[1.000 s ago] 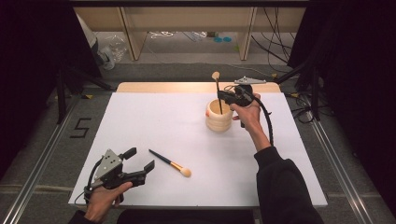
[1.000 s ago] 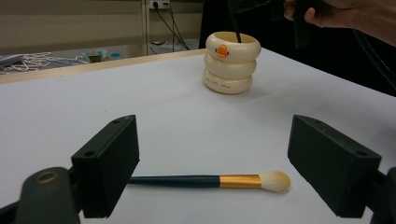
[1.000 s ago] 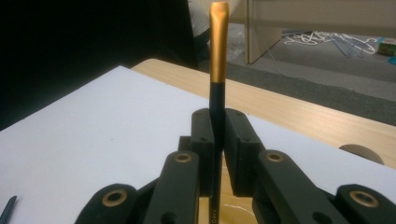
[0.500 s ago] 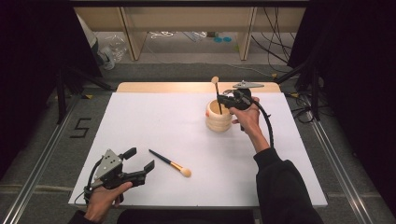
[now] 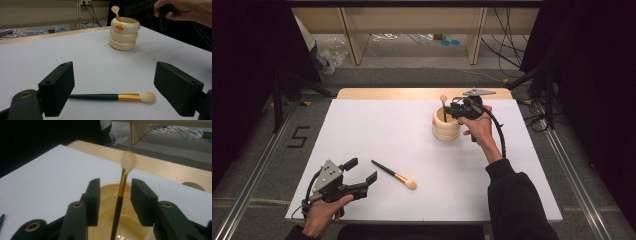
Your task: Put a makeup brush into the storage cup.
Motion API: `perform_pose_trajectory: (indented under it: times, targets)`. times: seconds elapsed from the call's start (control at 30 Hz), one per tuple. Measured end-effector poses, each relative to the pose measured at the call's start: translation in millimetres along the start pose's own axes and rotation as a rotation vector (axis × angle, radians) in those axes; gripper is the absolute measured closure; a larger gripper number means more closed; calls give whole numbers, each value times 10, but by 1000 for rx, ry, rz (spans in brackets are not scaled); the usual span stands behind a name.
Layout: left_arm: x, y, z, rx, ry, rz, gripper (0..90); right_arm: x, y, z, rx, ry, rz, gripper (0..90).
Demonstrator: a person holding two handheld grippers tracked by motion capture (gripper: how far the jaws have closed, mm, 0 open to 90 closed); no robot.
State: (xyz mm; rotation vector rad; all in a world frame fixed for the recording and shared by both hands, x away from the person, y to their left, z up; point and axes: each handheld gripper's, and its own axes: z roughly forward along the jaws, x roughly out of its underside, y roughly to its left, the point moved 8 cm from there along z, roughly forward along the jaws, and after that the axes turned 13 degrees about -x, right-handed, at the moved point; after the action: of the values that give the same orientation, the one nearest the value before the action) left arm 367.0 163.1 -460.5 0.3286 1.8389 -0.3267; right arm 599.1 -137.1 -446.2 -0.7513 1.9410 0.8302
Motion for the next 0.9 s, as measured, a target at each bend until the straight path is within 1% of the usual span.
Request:
perform_pose_trajectory:
  times: [0.03,0.1,0.13,0.17,0.2,0.3,0.33,0.43,0.47,0.53,0.6,0.63,0.7,0.73,0.77,0.8,0.83,0.87,0.9]
  targets:
    - [0,0,0,0,0,0,164,-11,8,-18,6,-4,12,547]
    - [-3,-2,-1,0,-1,0,164,-30,2,-62,35,-7,2,486]
    - [-1,-2,0,1,0,1,164,-39,5,-79,40,-9,0,459]
    - [0,-2,1,1,0,0,164,-42,22,-102,41,-5,12,432]
    - [-2,0,3,2,0,2,164,-51,18,-117,49,-11,5,408]
    - [-1,-4,5,3,1,3,164,-56,33,-162,65,-16,-2,361]
    - [0,-6,5,3,2,2,164,-54,42,-178,66,-9,-2,347]
    - [-1,-5,3,2,1,0,164,-59,65,-212,67,-8,4,330]
    - [-3,-1,3,2,0,3,164,-81,77,-248,78,-20,-5,314]
    - [-3,1,1,1,-1,3,164,-81,83,-263,81,-14,-5,309]
    - [-5,2,-1,1,-2,2,164,-102,113,-288,89,-28,-15,292]
    - [-4,2,-2,1,-1,3,164,-99,141,-295,81,-23,-3,289]
    - [-5,3,-1,0,-2,2,164,-97,158,-308,85,-28,-18,280]
    - [-6,3,-1,0,-3,1,164,-92,178,-314,83,-32,-12,275]
    - [-6,3,0,0,-2,1,164,-86,184,-318,86,-31,-16,268]
    - [-5,4,0,0,-1,2,164,-73,199,-328,83,-21,-10,261]
    - [-5,4,0,0,-1,2,164,-75,198,-332,89,-33,-17,259]
    - [-6,3,0,1,-2,2,164,-64,214,-351,86,-26,-6,257]
    - [-6,3,0,1,-2,2,164,-62,216,-357,88,-27,-11,252]
